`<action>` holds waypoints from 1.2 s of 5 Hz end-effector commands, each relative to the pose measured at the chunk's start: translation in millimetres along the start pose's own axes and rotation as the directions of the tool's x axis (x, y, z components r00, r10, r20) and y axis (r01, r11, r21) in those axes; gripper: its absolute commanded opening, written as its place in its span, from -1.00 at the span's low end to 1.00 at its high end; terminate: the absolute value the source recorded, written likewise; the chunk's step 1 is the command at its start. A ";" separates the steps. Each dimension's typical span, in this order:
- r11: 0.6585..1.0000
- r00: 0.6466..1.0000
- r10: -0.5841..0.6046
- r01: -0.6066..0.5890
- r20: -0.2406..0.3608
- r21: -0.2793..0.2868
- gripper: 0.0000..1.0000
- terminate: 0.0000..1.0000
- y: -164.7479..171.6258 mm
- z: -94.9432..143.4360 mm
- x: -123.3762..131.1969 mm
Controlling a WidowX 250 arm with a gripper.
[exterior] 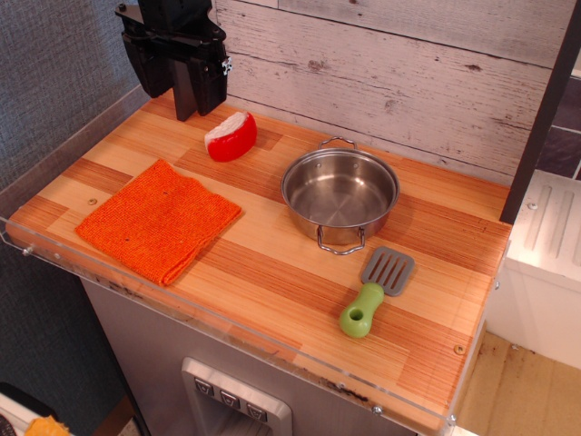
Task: PICK UP THE VESSEL PUT ON THE TOWEL
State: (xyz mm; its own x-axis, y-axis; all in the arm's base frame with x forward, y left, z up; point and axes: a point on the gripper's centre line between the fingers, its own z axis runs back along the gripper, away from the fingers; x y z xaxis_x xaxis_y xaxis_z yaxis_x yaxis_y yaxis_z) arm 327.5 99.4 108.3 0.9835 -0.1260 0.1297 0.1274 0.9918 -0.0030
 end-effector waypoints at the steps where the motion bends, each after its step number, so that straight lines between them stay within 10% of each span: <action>1: 1.000 1.000 0.000 0.000 0.000 0.000 1.00 -1.00 0.0 0.0 0.0; 6: 1.000 0.993 -0.016 0.014 -0.117 -0.016 1.00 -1.00 -91.3 -72.7 9.1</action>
State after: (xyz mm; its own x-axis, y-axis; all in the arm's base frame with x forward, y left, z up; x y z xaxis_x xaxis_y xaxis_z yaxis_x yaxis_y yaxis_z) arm 329.6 5.1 23.8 0.9902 -0.1370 -0.0286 0.1363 0.9904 -0.0240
